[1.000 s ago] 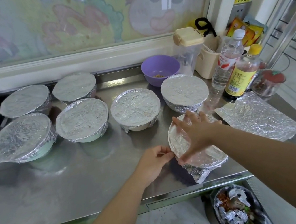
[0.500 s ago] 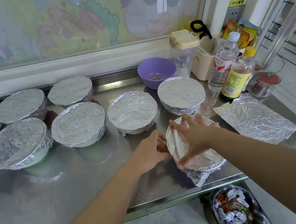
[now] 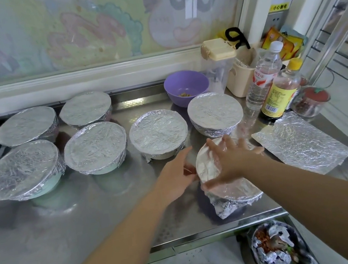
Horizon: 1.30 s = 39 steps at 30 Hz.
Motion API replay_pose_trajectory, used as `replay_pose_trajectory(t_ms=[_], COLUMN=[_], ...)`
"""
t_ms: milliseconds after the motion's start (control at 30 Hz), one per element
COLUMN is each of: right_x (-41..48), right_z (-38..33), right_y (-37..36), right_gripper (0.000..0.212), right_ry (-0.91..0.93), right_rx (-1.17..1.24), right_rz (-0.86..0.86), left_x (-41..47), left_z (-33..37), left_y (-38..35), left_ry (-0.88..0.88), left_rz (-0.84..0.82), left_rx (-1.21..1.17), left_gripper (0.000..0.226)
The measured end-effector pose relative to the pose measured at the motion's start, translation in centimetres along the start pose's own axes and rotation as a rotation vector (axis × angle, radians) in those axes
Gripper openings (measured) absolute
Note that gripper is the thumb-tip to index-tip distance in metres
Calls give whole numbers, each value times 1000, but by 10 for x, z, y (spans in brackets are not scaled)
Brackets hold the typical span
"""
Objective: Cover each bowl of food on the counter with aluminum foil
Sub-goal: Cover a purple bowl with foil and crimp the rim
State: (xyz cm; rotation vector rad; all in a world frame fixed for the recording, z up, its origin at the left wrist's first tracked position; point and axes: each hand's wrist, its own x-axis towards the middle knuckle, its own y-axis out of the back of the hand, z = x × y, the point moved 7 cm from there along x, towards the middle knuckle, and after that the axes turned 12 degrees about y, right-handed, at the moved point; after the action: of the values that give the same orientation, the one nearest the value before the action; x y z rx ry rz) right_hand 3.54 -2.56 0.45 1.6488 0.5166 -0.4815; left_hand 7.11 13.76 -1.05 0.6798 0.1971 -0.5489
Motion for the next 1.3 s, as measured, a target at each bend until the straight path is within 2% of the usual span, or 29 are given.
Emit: replay_pose_trajectory(t_ms=[67,167,267,333,467,600,700,867,1100,1300], right_x=[2,0,-3,-3,-2,-2,0,0,0,0], right_z=[3,4,4,6,5,4,5,6,5,4], right_y=[3,11,9,5,5,5,3,2,3,3], right_gripper=[165,154,145,143,143,144,144,143,143,142], right_ry=[-32,18,168,198,184,179,173,169,174,175], right_rx=[-20,-11,-2,-19,-45,-43,-49,-60,-67,-63], right_rz=[-16,-4,-22,-38,-44,-39,-45,-50,-50,-37], left_x=[-5,-14,-25,-31,-39,-44,-46,-42,-36,-27], left_z=[-6,-17,-29,-35,-35,-33,-31,-33,-27,-15], left_y=[-1,-9,-34,-51,-68,-71,-70,-61,-46,-32], left_ry=[60,198,415,528,578,516,437,289,167,99], left_rz=[75,115,-26,-134,-235,-299,-319,-222,-122,-83], left_rx=[-83,-323,-682,-867,-1086,-1089,-968,-697,-512,-260], left_gripper=[64,37,17,11,11,32,45,35,13,13])
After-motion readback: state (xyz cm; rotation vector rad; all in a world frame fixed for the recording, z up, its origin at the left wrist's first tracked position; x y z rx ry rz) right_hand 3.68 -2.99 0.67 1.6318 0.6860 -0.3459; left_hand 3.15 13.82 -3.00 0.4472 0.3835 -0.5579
